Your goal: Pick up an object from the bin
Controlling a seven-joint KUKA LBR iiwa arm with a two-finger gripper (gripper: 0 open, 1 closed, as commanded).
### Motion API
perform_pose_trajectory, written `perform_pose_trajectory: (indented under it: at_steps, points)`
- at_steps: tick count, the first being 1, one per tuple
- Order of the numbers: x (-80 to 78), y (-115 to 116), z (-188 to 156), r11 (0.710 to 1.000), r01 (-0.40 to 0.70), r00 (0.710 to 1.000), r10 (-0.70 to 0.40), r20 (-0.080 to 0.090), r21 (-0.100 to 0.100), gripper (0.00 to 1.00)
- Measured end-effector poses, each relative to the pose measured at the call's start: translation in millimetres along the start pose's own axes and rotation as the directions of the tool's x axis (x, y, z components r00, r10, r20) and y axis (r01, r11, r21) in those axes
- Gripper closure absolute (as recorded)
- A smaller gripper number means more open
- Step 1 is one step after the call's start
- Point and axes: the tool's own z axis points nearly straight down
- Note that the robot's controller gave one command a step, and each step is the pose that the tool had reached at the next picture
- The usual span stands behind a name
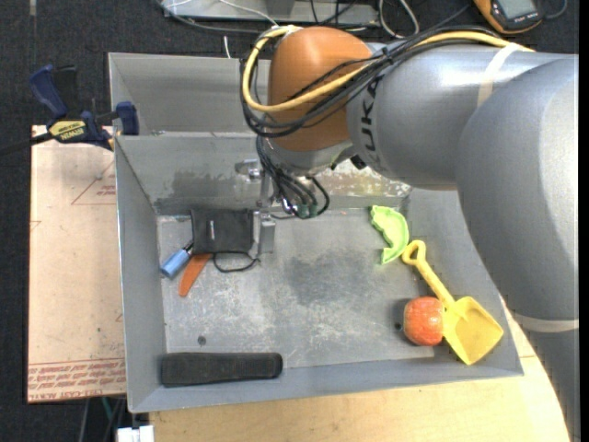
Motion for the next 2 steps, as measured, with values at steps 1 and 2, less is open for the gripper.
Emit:
perform_pose_trajectory:
  at_steps: [1,2]
  points:
    - [-3.0,17.2,11.0,1.000,-0.023,1.000,0.023,0.002,0.000,0.00]
    - [13.8,29.5,65.0,0.998,-0.070,0.998,0.070,-0.007,-0.002,0.00]
